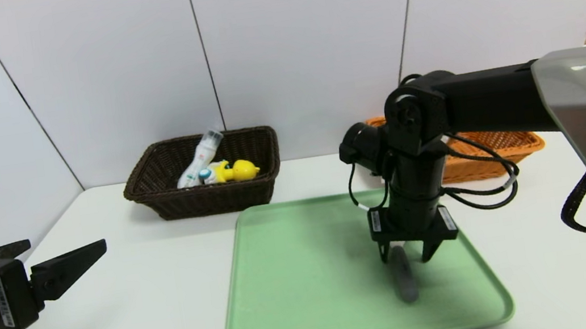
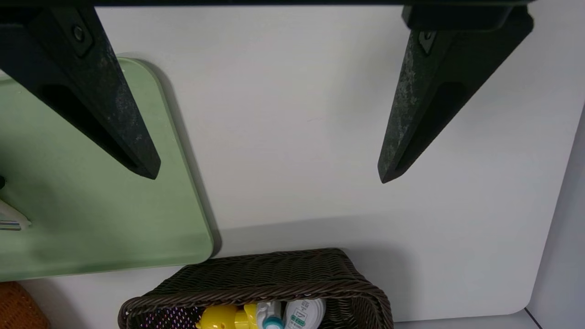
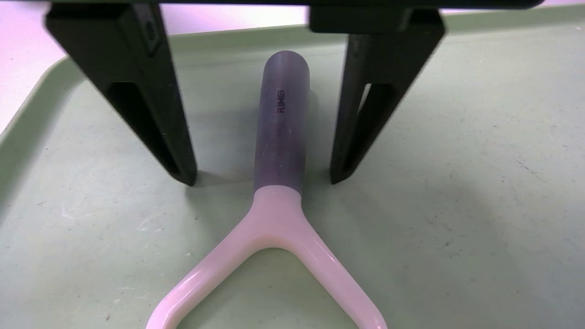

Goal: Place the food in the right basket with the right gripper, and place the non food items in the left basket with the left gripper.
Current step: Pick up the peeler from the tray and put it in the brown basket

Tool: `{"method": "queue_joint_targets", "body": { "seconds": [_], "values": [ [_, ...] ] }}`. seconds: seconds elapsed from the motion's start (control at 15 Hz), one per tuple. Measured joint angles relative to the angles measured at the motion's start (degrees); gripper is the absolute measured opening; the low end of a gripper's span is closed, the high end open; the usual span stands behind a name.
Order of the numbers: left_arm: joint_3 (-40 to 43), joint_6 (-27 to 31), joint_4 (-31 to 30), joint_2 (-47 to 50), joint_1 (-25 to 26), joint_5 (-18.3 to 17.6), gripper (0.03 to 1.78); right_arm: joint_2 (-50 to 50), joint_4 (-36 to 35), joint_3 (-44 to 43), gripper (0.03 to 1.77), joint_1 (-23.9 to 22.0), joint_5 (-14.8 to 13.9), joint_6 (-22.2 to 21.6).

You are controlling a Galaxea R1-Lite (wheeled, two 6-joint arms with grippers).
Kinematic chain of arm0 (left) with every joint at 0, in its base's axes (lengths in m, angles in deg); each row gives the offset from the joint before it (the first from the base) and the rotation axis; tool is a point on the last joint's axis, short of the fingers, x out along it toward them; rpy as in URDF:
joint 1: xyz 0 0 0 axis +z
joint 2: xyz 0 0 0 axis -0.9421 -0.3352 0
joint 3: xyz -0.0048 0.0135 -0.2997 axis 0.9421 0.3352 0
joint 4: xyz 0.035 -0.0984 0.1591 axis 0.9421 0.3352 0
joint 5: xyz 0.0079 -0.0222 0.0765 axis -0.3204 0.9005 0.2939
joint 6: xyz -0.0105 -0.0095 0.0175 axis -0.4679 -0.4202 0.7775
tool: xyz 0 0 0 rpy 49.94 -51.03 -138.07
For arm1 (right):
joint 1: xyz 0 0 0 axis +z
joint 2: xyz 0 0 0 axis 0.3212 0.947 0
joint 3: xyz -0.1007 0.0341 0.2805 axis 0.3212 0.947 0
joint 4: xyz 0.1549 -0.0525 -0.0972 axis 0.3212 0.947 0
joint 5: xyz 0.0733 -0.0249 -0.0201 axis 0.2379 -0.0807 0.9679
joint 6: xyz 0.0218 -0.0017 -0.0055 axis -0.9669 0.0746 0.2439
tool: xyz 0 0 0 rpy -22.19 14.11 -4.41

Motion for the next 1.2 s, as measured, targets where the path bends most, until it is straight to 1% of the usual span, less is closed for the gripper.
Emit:
{"method": "queue_joint_targets", "body": {
  "seconds": [0.13,0.2,0.27,0.67,0.8,1.0,1.2],
  "values": [
    [0.0,0.0,0.0,0.0,0.0,0.0,1.69,0.0,0.0,0.0,0.78,0.0,0.0,0.0],
    [0.0,0.0,0.0,0.0,0.0,0.0,1.69,0.0,0.0,0.0,0.45,-0.1,0.1,0.0],
    [0.0,0.0,0.0,0.0,0.0,0.0,1.69,0.0,0.0,0.0,0.23,-0.1,0.2,-0.1],
    [0.3,-0.3,0.0,0.1,0.0,0.2,1.69,-0.4,0.0,0.1,0.25,-0.3,0.8,-0.2],
    [0.4,-0.4,0.1,0.1,0.0,0.2,1.69,-1.7,-0.1,0.1,0.25,0.2,1.2,-0.2],
    [0.7,-0.4,0.0,0.1,0.0,0.2,1.69,-5.4,-0.1,0.0,0.25,2.6,1.7,-0.3],
    [1.1,-0.3,0.1,0.1,0.0,0.2,1.69,-10.3,-0.4,0.0,0.25,5.0,3.3,-0.5]
  ]
}}
